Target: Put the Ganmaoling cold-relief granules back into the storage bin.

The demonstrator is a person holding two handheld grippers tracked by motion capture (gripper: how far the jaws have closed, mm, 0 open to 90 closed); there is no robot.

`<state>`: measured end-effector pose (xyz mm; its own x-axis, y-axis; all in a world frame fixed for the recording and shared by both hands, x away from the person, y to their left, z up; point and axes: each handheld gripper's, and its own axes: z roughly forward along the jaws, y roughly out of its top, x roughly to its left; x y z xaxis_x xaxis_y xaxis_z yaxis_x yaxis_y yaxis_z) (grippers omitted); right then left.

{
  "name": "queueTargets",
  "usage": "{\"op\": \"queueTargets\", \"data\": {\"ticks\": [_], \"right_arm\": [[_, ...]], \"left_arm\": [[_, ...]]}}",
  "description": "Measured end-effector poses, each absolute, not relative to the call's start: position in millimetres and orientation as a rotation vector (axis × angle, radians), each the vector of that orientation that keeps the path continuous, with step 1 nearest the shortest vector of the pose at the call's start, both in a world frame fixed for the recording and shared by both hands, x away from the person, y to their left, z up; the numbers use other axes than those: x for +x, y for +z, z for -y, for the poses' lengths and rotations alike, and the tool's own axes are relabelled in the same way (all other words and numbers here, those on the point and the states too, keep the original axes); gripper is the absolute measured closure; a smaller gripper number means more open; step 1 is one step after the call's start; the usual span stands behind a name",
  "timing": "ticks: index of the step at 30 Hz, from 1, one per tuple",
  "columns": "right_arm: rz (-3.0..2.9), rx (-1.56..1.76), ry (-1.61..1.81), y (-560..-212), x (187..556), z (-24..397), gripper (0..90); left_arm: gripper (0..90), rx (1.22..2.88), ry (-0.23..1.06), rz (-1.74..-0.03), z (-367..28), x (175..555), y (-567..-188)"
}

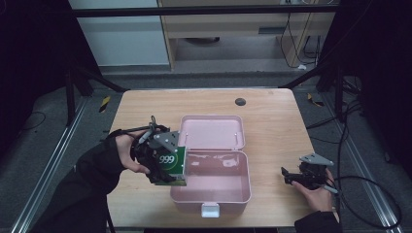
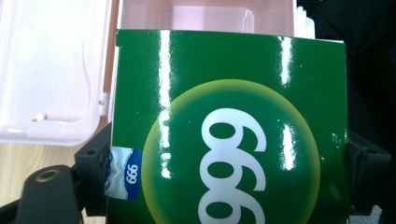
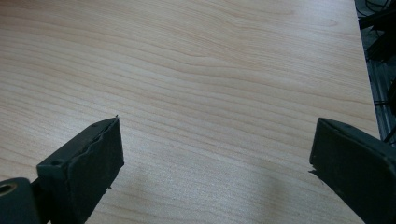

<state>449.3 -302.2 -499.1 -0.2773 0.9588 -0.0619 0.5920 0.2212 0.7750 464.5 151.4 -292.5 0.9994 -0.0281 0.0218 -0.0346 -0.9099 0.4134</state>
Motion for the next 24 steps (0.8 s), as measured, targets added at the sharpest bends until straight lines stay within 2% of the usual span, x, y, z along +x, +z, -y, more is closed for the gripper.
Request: {"op": "queueTargets", "data": {"ticks": [24], "right_arm": [[-1.971, 1.416, 0.871, -500, 450, 302, 3.1]], "left_arm": [[14.4, 2.711, 0.017, 0.110, -106, 472, -301]]}}
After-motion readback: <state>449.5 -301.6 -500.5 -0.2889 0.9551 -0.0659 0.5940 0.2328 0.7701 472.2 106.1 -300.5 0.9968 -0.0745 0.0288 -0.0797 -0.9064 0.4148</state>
